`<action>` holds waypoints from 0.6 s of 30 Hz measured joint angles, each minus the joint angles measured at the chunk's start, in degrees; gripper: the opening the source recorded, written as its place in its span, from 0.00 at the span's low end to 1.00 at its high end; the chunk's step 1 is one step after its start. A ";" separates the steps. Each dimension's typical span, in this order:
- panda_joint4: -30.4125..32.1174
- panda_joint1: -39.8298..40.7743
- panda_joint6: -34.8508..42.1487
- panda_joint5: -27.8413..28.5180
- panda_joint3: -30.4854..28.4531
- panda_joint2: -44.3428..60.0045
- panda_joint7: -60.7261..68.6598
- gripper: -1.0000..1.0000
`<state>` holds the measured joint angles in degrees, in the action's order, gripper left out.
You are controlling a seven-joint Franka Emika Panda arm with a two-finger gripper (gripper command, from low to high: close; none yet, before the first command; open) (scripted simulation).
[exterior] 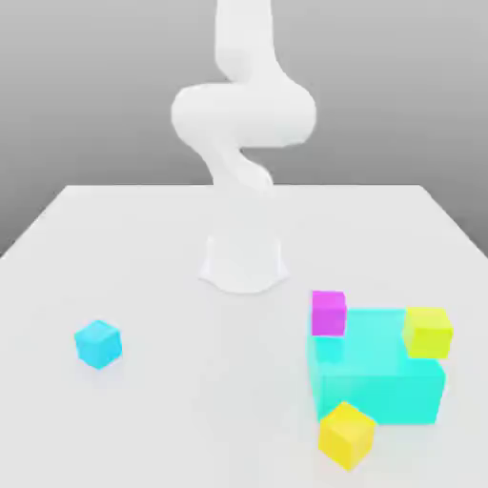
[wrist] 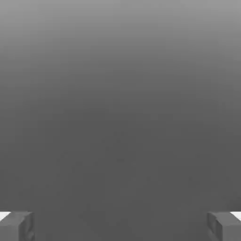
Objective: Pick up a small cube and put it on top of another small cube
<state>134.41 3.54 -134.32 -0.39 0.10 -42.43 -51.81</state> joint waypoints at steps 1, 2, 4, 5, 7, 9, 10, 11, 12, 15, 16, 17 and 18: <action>1.12 1.51 -1.05 -0.16 0.05 1.47 -2.60 0.50; 2.20 3.02 -2.09 -0.32 0.15 2.88 -5.08 0.50; 4.31 5.86 -4.11 -0.57 0.29 5.63 -9.96 0.50; 5.35 7.24 -5.11 -0.66 0.35 6.99 -12.39 0.50; 7.43 10.02 -7.11 -0.88 0.52 9.70 -17.22 0.50; 9.51 12.70 -9.10 -0.99 0.62 12.40 -22.11 0.50; 10.54 14.05 -10.09 -1.05 0.68 13.75 -24.56 0.50; 11.58 15.40 -11.09 -1.10 0.74 15.10 -27.01 0.50; 12.62 16.74 -12.08 -1.14 0.80 16.45 -29.47 0.50; 15.73 20.58 -15.05 -1.10 0.77 20.51 -36.96 0.50; 16.77 21.86 -16.06 -1.07 0.76 21.86 -39.47 0.50; 17.81 23.15 -17.06 -1.09 0.77 23.21 -41.93 0.50; 18.84 24.40 -18.06 -1.01 0.73 24.56 -44.48 0.50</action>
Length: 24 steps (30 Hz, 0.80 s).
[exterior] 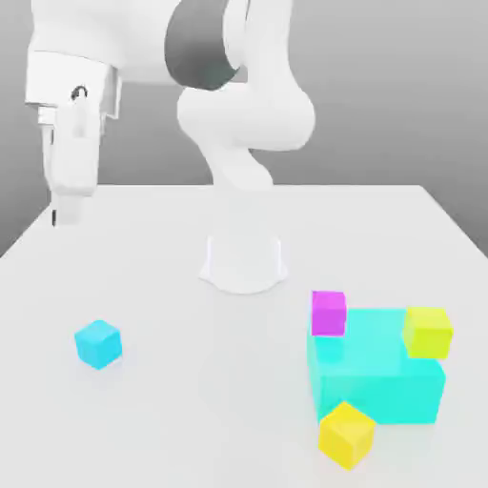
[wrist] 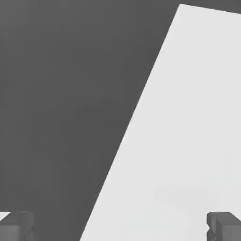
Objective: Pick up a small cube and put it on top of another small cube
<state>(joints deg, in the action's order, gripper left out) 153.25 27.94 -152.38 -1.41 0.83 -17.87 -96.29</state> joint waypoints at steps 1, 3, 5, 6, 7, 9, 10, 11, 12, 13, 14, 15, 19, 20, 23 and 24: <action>1.04 1.24 -1.00 0.08 -0.06 1.35 -2.55 0.50; 3.11 3.69 -2.99 0.26 -0.22 4.05 -7.66 0.50; 5.19 6.01 -4.99 0.52 -0.55 6.75 -12.83 0.50; 6.23 7.02 -5.98 0.67 -0.87 8.11 -15.40 0.50; 7.27 8.09 -6.98 0.85 -1.14 9.46 -18.03 0.50; 9.34 10.01 -8.97 1.21 -1.87 12.16 -23.27 0.50; 10.38 10.96 -9.97 1.38 -2.37 13.51 -25.87 0.50; 11.42 12.43 -10.98 1.45 -2.81 14.86 -28.42 0.50; 11.90 12.73 -12.25 1.41 -3.00 16.49 -29.89 0.50; 11.96 13.35 -13.74 1.21 -3.09 18.35 -30.49 0.50; 11.80 13.38 -15.33 0.93 -2.94 20.32 -30.66 0.50; 11.54 13.44 -16.99 0.62 -2.68 22.34 -30.62 0.50; 10.17 14.37 -23.77 -0.21 -1.40 30.59 -30.19 0.50; 9.91 14.57 -25.02 -0.25 -1.19 32.11 -30.16 0.00; 9.90 14.57 -25.08 -0.25 -1.19 32.11 -30.17 0.00; 9.90 14.57 -25.13 -0.24 -1.19 32.11 -30.18 0.00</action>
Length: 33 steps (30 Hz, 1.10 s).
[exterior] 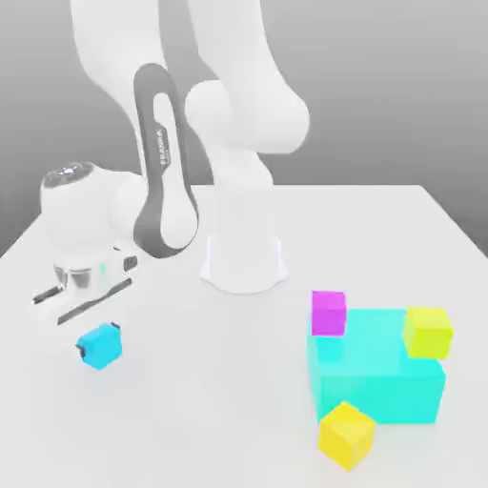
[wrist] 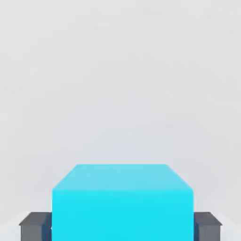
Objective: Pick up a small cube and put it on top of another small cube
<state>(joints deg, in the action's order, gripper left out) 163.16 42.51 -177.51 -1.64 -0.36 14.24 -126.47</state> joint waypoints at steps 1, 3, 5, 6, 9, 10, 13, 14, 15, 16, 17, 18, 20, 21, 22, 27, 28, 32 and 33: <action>0.00 0.00 -0.06 0.01 0.00 0.00 -0.01 0.00; -0.02 0.04 -0.10 0.02 0.04 0.11 -0.02 0.00; 0.53 -0.25 2.44 0.28 -0.31 -2.98 -0.21 0.00; 0.86 -0.36 4.01 0.53 -0.49 -4.88 -0.39 0.00; 1.94 -0.16 9.00 1.36 -0.52 -10.95 -0.99 0.00; 2.31 -0.14 10.70 1.53 -0.54 -13.01 -1.13 0.00; 1.27 -4.25 15.15 0.11 2.88 -16.76 0.79 0.00; 0.60 -6.63 16.53 -0.51 4.02 -17.63 1.68 0.00; -0.11 -8.62 17.90 -1.11 5.11 -18.45 2.56 0.00; -0.84 -10.36 19.26 -1.70 6.27 -19.24 3.46 0.00; -1.58 -12.05 20.61 -2.29 7.55 -20.01 4.36 0.00; -2.33 -13.82 21.96 -2.89 8.92 -20.77 5.27 0.00; -3.82 -17.62 24.64 -4.05 11.76 -22.25 7.05 0.00; -4.58 -19.53 25.98 -4.59 13.25 -22.97 7.89 0.00; -5.32 -21.54 27.30 -5.14 14.65 -23.67 8.77 0.00; -9.03 -31.56 33.81 -7.64 21.77 -26.91 12.93 0.00; -9.76 -33.57 35.09 -8.09 23.21 -27.48 13.71 0.00; -12.67 -41.64 40.06 -9.72 29.03 -29.48 16.71 0.00; -13.40 -43.68 41.28 -10.08 30.49 -29.88 17.40 0.00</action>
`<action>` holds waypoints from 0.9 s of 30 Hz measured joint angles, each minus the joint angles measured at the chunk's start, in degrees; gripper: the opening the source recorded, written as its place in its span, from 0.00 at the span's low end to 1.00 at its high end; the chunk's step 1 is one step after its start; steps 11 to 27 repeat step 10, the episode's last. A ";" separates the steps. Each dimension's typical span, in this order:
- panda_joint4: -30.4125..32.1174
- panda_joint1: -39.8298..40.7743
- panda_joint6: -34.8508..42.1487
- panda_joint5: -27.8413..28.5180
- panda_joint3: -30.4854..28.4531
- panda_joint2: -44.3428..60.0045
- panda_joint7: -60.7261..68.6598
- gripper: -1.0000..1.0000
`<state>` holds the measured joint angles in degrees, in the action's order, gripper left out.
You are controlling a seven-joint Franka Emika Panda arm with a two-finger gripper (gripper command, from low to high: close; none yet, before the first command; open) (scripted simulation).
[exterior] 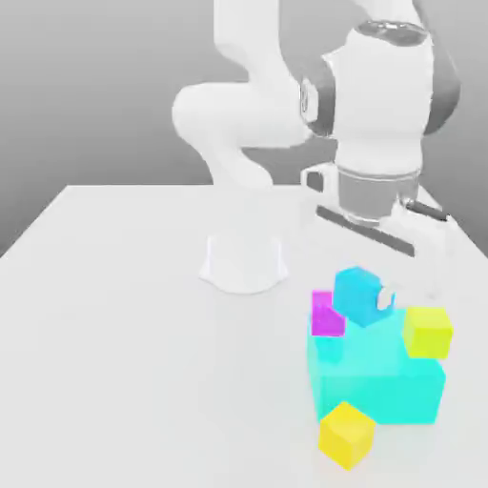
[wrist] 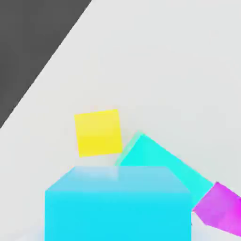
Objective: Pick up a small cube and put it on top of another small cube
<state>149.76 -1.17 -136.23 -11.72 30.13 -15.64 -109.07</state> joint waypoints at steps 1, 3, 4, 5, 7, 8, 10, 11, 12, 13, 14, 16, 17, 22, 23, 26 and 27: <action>-0.53 -1.59 0.69 -0.12 1.35 -0.04 0.45 0.00; -0.31 -2.16 -1.31 1.12 3.02 2.06 -0.22 0.00; 0.06 -2.03 -3.03 2.06 3.54 3.58 -0.89 0.00; 0.51 -1.84 -4.95 3.05 3.97 5.21 -1.63 0.00; 1.45 -1.45 -8.94 4.89 4.69 8.50 -3.04 1.00; 1.45 -1.45 -8.94 4.89 4.69 8.50 -3.04 1.00; 1.45 -1.45 -8.94 4.89 4.69 8.50 -3.04 1.00; 1.45 -1.45 -8.94 4.89 4.69 8.50 -3.04 1.00; 1.45 -1.45 -8.94 4.89 4.69 8.50 -3.04 1.00; 1.45 -1.45 -8.94 4.89 4.69 8.50 -3.04 1.00; 1.45 -1.45 -8.94 4.89 4.69 8.50 -3.04 1.00; 1.45 -1.45 -8.94 4.89 4.69 8.50 -3.04 1.00; 1.45 -1.45 -8.94 4.89 4.69 8.50 -3.04 1.00; 1.45 -1.45 -8.94 4.89 4.69 8.50 -3.04 1.00; 1.45 -1.45 -8.94 4.89 4.69 8.50 -3.04 1.00; 1.45 -1.45 -8.94 4.89 4.69 8.50 -3.04 1.00; 1.45 -1.45 -8.94 4.89 4.69 8.50 -3.04 1.00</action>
